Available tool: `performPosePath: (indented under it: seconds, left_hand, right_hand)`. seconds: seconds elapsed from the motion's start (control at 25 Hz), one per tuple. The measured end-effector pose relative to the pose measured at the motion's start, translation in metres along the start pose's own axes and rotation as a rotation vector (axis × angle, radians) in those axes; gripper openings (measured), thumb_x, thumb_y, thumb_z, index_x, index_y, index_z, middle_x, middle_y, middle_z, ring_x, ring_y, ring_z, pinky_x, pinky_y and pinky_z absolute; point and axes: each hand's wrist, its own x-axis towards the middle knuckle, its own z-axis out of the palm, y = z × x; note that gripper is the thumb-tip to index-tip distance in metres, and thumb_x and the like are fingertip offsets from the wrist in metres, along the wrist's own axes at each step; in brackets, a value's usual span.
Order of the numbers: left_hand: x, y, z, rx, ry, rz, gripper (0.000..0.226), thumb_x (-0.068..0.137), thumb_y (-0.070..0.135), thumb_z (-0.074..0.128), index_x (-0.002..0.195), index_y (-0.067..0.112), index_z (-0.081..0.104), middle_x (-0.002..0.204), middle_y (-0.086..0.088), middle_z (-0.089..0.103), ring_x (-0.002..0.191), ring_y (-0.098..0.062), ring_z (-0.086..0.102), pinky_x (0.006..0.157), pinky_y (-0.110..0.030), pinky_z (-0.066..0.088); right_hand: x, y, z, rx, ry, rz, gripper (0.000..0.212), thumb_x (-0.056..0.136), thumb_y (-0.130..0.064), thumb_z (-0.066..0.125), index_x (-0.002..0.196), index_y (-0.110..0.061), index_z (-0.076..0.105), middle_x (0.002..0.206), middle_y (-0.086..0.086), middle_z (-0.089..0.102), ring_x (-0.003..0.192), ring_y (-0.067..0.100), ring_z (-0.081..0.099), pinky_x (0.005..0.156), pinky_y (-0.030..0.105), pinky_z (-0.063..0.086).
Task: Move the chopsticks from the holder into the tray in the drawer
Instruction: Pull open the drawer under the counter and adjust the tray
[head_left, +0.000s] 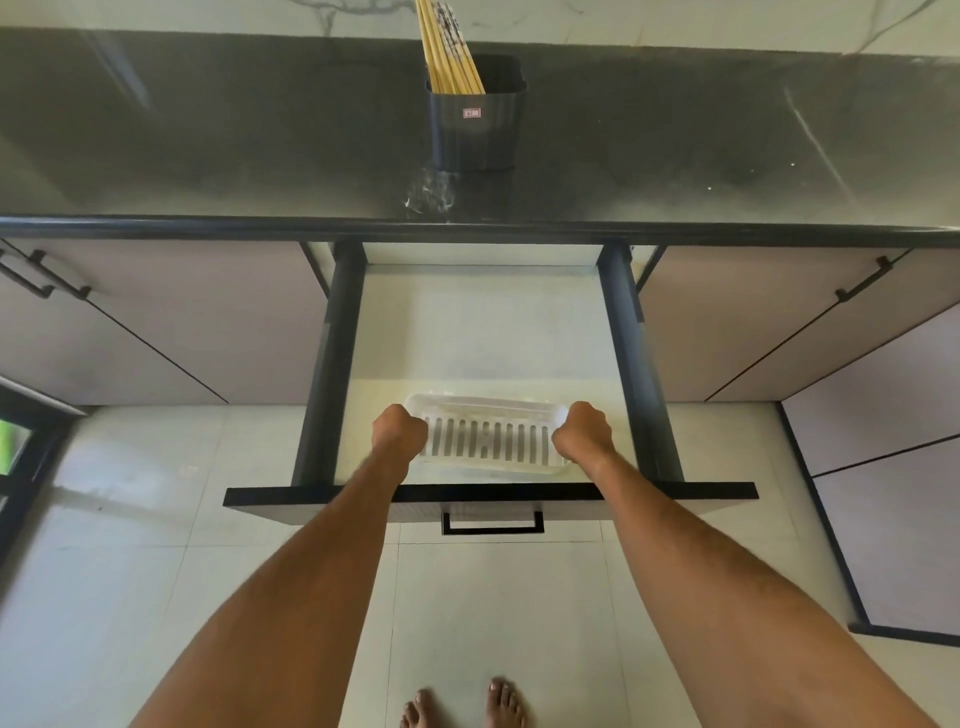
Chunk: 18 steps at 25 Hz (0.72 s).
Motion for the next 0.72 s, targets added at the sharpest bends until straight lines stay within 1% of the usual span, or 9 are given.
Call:
performPosePath:
  seconds: [0.12, 0.24, 0.32, 0.36, 0.44, 0.48, 0.56, 0.64, 0.72]
  left_hand:
    - [0.004, -0.001, 0.004, 0.061, 0.039, 0.01, 0.008, 0.094, -0.006, 0.048, 0.096, 0.002, 0.052, 0.089, -0.011, 0.055, 0.081, -0.025, 0.055, 0.068, -0.031, 0.047]
    - [0.01, -0.003, 0.006, 0.111, 0.067, 0.004, 0.01, 0.09, -0.009, 0.05, 0.093, -0.002, 0.057, 0.086, -0.012, 0.056, 0.077, -0.026, 0.055, 0.064, -0.031, 0.047]
    - [0.014, -0.006, 0.008, 0.123, 0.071, -0.007, 0.013, 0.089, -0.009, 0.052, 0.097, -0.004, 0.062, 0.087, -0.013, 0.06, 0.077, -0.027, 0.058, 0.065, -0.033, 0.051]
    - [0.016, -0.006, 0.008, 0.128, 0.072, -0.012, 0.014, 0.09, -0.009, 0.053, 0.098, -0.004, 0.063, 0.087, -0.014, 0.061, 0.077, -0.027, 0.059, 0.067, -0.034, 0.053]
    - [0.017, -0.007, 0.009, 0.14, 0.075, -0.013, 0.013, 0.091, -0.007, 0.055, 0.099, -0.003, 0.064, 0.087, -0.013, 0.063, 0.077, -0.026, 0.061, 0.069, -0.033, 0.055]
    - [0.018, -0.008, 0.009, 0.143, 0.076, -0.012, 0.012, 0.092, -0.006, 0.056, 0.099, -0.003, 0.065, 0.087, -0.013, 0.063, 0.076, -0.025, 0.061, 0.069, -0.032, 0.054]
    - [0.018, -0.009, 0.01, 0.139, 0.079, -0.007, 0.01, 0.092, -0.004, 0.058, 0.1, -0.002, 0.065, 0.09, -0.014, 0.066, 0.077, -0.025, 0.062, 0.069, -0.03, 0.055]
    - [0.017, -0.008, 0.01, 0.135, 0.08, -0.011, 0.01, 0.093, -0.003, 0.058, 0.1, -0.002, 0.065, 0.092, -0.014, 0.066, 0.078, -0.025, 0.062, 0.068, -0.029, 0.055]
    - [0.014, -0.005, 0.009, 0.147, 0.091, -0.001, 0.009, 0.093, -0.003, 0.056, 0.098, -0.002, 0.063, 0.087, -0.013, 0.063, 0.073, -0.022, 0.059, 0.063, -0.026, 0.05]
  right_hand:
    - [0.01, 0.005, 0.004, -0.037, 0.056, -0.023, 0.017, 0.089, 0.009, 0.059, 0.105, 0.004, 0.063, 0.11, 0.021, 0.068, 0.101, 0.037, 0.067, 0.075, 0.032, 0.054]
    - [0.016, 0.006, 0.0, -0.035, 0.099, -0.048, 0.014, 0.088, 0.011, 0.057, 0.092, -0.002, 0.058, 0.099, 0.02, 0.066, 0.085, 0.029, 0.061, 0.065, 0.029, 0.045]
    - [0.019, 0.008, -0.001, -0.056, 0.109, -0.066, 0.013, 0.089, 0.011, 0.058, 0.086, -0.002, 0.058, 0.085, 0.012, 0.058, 0.08, 0.024, 0.054, 0.058, 0.024, 0.04]
    - [0.019, 0.008, -0.001, -0.069, 0.114, -0.076, 0.019, 0.089, 0.01, 0.058, 0.079, -0.004, 0.055, 0.078, 0.005, 0.053, 0.079, 0.023, 0.052, 0.053, 0.02, 0.036]
    - [0.018, 0.008, 0.0, -0.079, 0.111, -0.091, 0.042, 0.09, 0.01, 0.058, 0.064, -0.016, 0.039, 0.068, -0.004, 0.041, 0.074, 0.02, 0.051, 0.048, 0.017, 0.028]
    - [0.017, 0.008, 0.0, -0.08, 0.102, -0.091, 0.047, 0.09, 0.01, 0.058, 0.063, -0.019, 0.035, 0.066, -0.006, 0.039, 0.068, 0.016, 0.049, 0.047, 0.017, 0.027]
    - [0.018, 0.009, 0.001, -0.089, 0.091, -0.1, 0.043, 0.09, 0.01, 0.058, 0.063, -0.015, 0.036, 0.067, -0.005, 0.041, 0.062, 0.011, 0.045, 0.048, 0.016, 0.027]
    - [0.02, 0.01, 0.0, -0.082, 0.08, -0.104, 0.043, 0.09, 0.009, 0.058, 0.063, -0.015, 0.036, 0.067, -0.004, 0.041, 0.062, 0.012, 0.044, 0.047, 0.016, 0.026]
    - [0.019, 0.013, -0.001, -0.064, 0.089, -0.108, 0.043, 0.091, 0.006, 0.058, 0.063, -0.017, 0.035, 0.065, -0.005, 0.04, 0.06, 0.011, 0.043, 0.047, 0.016, 0.026]
